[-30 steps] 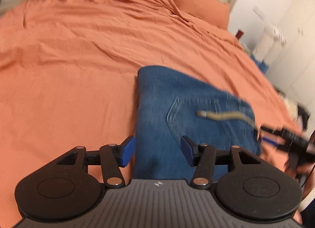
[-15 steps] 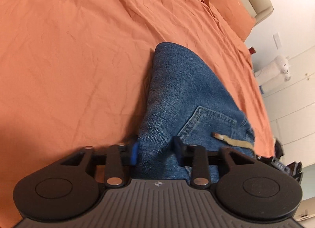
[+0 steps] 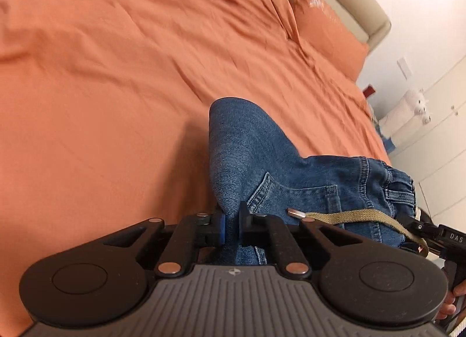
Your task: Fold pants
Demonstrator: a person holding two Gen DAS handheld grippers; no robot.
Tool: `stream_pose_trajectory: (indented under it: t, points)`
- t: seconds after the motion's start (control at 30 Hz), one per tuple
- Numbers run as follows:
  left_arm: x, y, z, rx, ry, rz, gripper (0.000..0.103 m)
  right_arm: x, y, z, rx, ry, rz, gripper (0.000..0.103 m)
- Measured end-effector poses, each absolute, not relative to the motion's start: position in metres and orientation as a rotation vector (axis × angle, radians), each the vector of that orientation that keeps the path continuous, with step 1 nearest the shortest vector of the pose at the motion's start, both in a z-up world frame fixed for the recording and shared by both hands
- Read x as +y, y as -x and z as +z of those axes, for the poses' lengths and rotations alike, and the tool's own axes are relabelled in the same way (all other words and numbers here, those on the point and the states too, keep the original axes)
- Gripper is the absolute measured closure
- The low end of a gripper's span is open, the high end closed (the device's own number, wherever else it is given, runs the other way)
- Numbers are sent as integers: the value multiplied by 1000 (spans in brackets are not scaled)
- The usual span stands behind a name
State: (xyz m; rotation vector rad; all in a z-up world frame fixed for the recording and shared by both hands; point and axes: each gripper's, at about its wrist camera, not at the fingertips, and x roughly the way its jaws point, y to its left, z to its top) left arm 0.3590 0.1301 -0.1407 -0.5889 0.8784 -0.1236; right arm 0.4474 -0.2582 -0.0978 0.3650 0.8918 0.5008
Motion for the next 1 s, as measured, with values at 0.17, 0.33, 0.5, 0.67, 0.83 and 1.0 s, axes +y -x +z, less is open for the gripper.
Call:
stream_pose_trajectory:
  t: [0.17, 0.33, 0.5, 0.67, 0.83, 1.0]
  points:
    - [197, -335, -113, 822, 554, -36, 95, -184, -454, -100, 884, -438, 582, 86]
    - [248, -320, -107, 829, 490, 45, 95, -118, -455, -133, 919, -504, 632, 86]
    - [276, -321, -140, 896, 490, 66, 95, -84, -462, -177, 985, -494, 596, 86]
    - [287, -322, -173, 918, 506, 57, 87, -93, -470, -212, 1056, -552, 487, 85]
    - [282, -322, -180, 955, 412, 112, 59, -76, -466, -206, 1051, -406, 422, 69]
    - [271, -300, -144, 886, 282, 266, 52, -71, -447, -177, 974, -218, 364, 54]
